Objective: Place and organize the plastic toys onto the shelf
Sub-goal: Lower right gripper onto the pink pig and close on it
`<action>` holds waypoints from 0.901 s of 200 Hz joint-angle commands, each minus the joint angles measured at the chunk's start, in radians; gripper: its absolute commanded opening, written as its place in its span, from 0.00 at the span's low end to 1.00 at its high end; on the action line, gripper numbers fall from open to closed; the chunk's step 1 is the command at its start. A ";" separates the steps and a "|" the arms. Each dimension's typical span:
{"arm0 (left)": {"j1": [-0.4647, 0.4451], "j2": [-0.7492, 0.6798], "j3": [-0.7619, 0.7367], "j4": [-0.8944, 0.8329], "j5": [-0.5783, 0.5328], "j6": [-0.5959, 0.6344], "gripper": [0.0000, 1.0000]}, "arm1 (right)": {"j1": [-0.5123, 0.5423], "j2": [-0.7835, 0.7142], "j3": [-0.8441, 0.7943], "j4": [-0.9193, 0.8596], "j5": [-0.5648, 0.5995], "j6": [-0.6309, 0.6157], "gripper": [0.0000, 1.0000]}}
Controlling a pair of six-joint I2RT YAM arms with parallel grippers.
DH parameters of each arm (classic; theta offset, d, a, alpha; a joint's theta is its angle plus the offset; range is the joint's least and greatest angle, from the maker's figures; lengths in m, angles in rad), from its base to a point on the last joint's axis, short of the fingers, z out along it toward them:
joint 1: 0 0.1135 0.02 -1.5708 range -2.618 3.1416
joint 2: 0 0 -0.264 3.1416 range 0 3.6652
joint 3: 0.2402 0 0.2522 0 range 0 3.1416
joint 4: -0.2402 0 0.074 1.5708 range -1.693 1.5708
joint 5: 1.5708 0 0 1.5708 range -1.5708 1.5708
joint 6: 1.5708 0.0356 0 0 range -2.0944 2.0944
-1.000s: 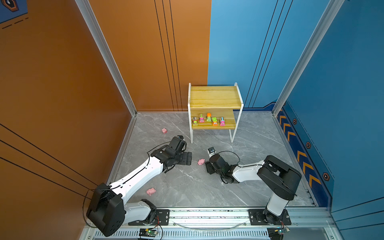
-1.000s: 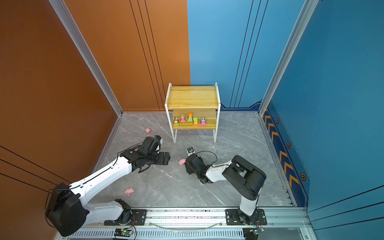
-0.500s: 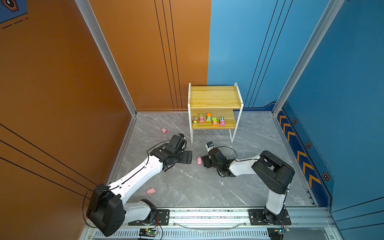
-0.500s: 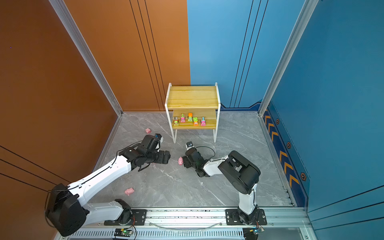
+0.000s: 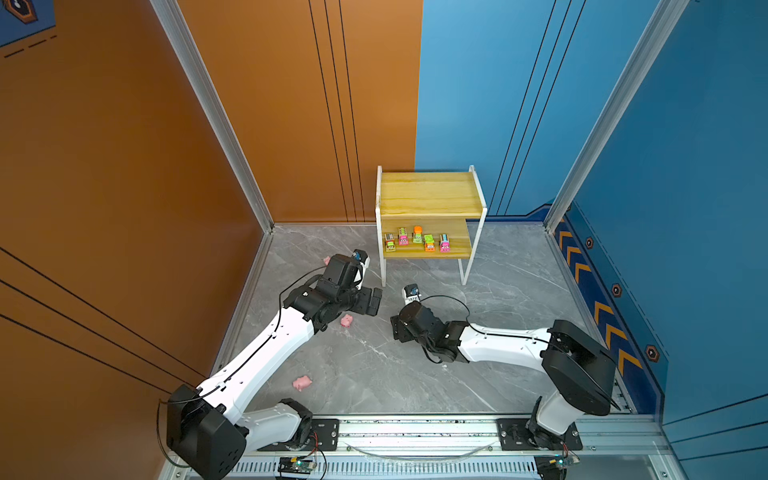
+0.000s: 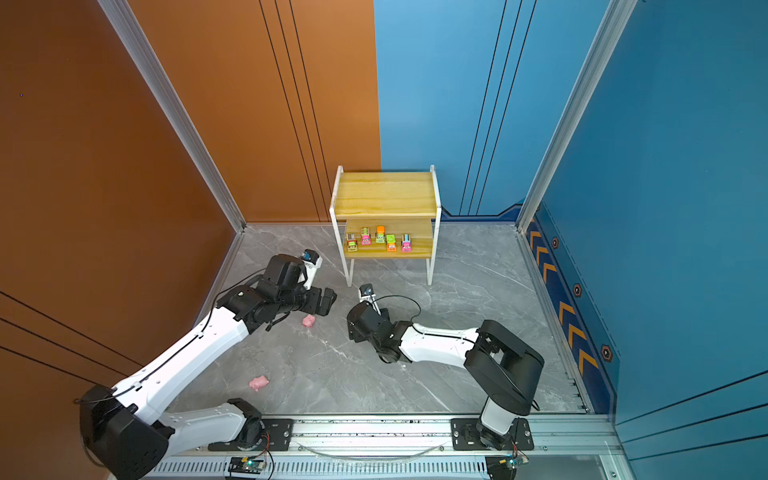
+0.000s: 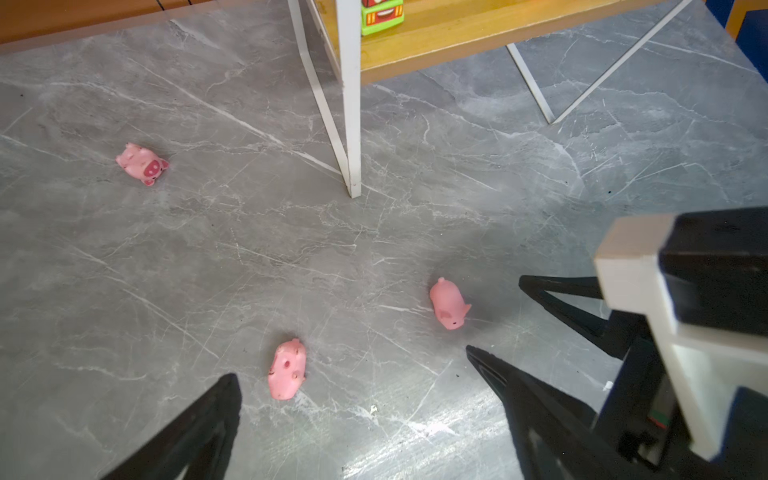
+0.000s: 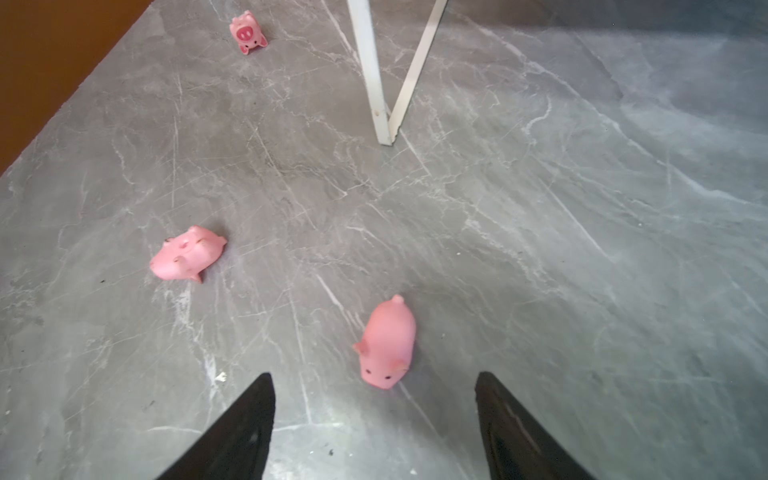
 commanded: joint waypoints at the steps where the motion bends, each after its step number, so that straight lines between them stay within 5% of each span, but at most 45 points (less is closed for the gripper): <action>1: 0.015 -0.032 -0.023 0.013 0.034 0.021 1.00 | 0.014 0.075 0.091 -0.197 0.122 0.126 0.74; 60: 0.035 -0.068 -0.052 0.019 0.058 0.004 0.99 | 0.006 0.229 0.254 -0.320 0.119 0.183 0.66; 180: 0.057 -0.071 -0.060 0.033 0.091 -0.010 0.98 | -0.014 0.319 0.290 -0.279 0.101 0.131 0.43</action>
